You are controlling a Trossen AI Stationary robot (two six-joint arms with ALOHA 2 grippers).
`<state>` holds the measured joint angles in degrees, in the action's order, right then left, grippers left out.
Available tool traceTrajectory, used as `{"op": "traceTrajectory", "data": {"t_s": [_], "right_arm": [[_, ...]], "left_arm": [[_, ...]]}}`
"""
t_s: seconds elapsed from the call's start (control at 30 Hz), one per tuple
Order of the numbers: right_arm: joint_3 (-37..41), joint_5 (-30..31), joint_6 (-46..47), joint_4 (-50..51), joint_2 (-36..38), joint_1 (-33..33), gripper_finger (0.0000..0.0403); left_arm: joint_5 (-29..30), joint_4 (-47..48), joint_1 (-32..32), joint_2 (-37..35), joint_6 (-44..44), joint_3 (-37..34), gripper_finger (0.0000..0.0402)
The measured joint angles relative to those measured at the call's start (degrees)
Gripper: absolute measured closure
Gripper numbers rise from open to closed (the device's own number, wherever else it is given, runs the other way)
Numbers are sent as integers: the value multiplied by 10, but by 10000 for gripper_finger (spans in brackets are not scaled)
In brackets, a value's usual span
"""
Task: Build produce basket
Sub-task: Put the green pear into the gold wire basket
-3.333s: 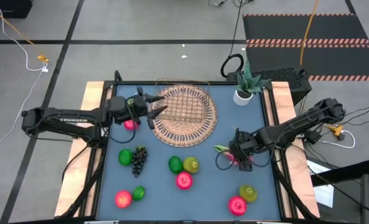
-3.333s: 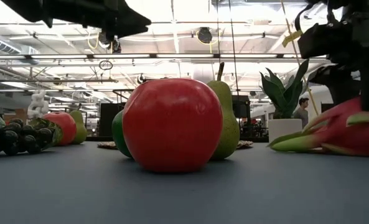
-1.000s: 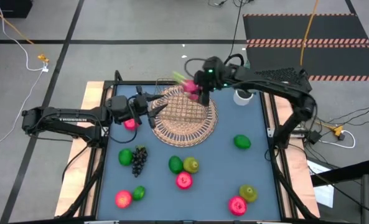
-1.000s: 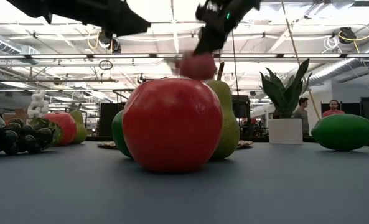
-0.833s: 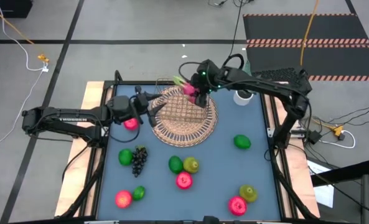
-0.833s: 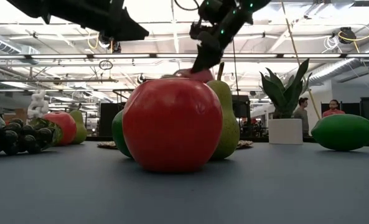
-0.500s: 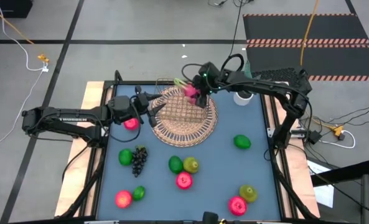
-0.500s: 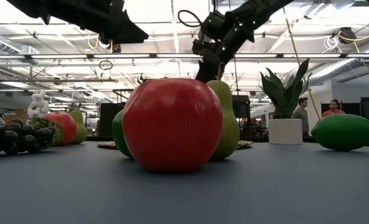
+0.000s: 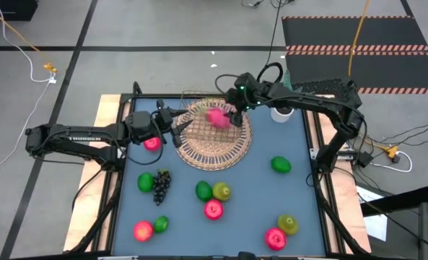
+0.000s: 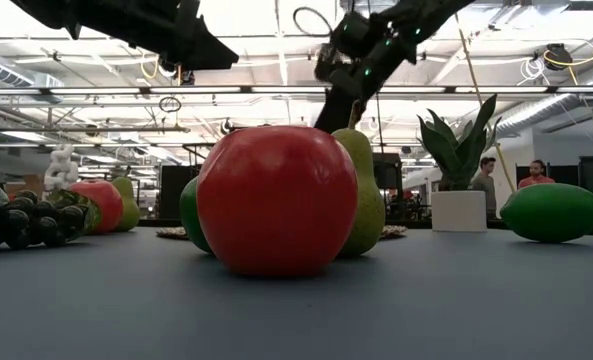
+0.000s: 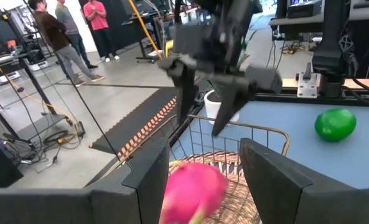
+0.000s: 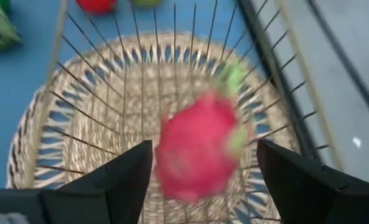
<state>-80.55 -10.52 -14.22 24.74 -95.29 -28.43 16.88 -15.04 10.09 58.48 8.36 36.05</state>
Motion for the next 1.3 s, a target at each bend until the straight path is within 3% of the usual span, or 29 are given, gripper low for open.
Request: {"op": "traceTrajectory", "data": {"t_s": [0.23, 0.43, 0.73, 1.03, 1.3], "right_arm": [[7, 0, 42, -12, 89, 29, 131], [131, 6, 98, -100, 179, 104, 138], [317, 169, 136, -180, 345, 220, 145], [413, 182, 185, -181, 446, 241, 145], [442, 182, 219, -181, 488, 241, 145]], "left_arm": [[2, 4, 0, 0, 8, 0, 202], [2, 4, 0, 0, 11, 0, 202], [2, 8, 0, 0, -16, 0, 202], [2, 22, 1, 0, -24, 0, 202], [31, 53, 16, 0, -43, 0, 201]]}}
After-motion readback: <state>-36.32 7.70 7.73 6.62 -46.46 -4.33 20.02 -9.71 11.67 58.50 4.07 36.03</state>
